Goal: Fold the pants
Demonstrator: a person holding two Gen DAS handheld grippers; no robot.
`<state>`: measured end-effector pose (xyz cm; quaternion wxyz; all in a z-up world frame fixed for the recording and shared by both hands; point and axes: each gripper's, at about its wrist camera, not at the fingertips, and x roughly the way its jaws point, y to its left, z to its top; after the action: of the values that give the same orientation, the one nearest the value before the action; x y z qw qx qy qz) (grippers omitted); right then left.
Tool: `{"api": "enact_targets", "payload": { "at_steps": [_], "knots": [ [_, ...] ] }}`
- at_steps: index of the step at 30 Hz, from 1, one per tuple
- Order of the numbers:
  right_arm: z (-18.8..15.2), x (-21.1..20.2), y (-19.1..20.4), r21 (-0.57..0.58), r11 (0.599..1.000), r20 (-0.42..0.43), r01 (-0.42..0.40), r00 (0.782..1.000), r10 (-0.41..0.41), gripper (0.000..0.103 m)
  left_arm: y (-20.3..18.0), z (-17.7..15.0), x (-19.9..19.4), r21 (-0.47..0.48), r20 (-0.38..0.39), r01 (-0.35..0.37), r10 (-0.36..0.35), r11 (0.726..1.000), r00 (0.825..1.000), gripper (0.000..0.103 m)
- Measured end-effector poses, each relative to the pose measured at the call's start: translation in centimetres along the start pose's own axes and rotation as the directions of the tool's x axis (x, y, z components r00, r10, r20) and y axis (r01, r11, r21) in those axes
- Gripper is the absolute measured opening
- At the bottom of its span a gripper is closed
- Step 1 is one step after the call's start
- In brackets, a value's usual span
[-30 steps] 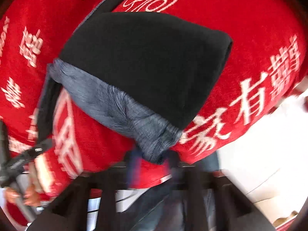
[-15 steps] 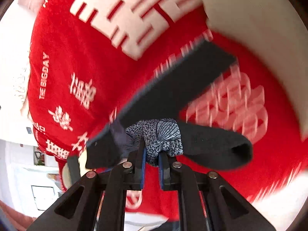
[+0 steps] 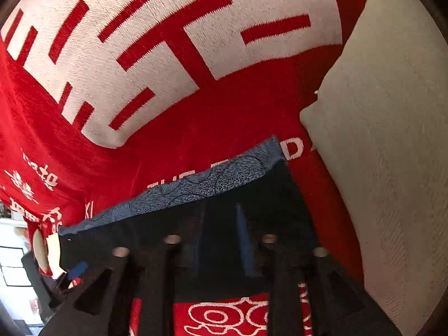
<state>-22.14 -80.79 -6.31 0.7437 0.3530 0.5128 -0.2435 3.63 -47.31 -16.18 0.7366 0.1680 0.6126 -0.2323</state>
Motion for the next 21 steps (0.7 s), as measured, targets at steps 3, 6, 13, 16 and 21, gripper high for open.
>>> {"api": "enact_targets", "payload": {
  "at_steps": [3, 6, 13, 16, 21],
  "knots": [
    [-0.8, -1.0, 0.1, -0.040, 0.998, 0.014, 0.056, 0.998, -0.056, 0.054, -0.2, 0.8, 0.6, 0.004, 0.001, -0.029, 0.029, 1.000, 1.000, 0.090],
    [-1.0, 0.2, -0.1, -0.063, 0.992, -0.016, 0.111, 0.994, -0.112, 0.028, 0.1, 1.7, 1.6, -0.012, 0.003, -0.067, 0.067, 0.998, 0.998, 0.090],
    [-0.5, 5.2, -0.7, -0.124, 0.965, -0.035, 0.230, 0.971, -0.236, 0.017, 0.2, 0.7, 4.4, -0.031, -0.067, -0.104, 0.101, 0.994, 0.993, 0.090],
    [-2.0, 4.4, -0.7, -0.171, 0.947, -0.015, 0.271, 0.961, -0.278, 0.013, 0.3, -0.4, 4.1, -0.024, -0.063, -0.085, 0.084, 0.996, 0.994, 0.091],
    [-3.8, 3.6, -0.7, -0.204, 0.938, -0.007, 0.279, 0.958, -0.286, 0.013, 1.9, 1.2, 2.1, -0.036, -0.003, -0.112, 0.112, 0.993, 0.994, 0.091]
  ]
}}
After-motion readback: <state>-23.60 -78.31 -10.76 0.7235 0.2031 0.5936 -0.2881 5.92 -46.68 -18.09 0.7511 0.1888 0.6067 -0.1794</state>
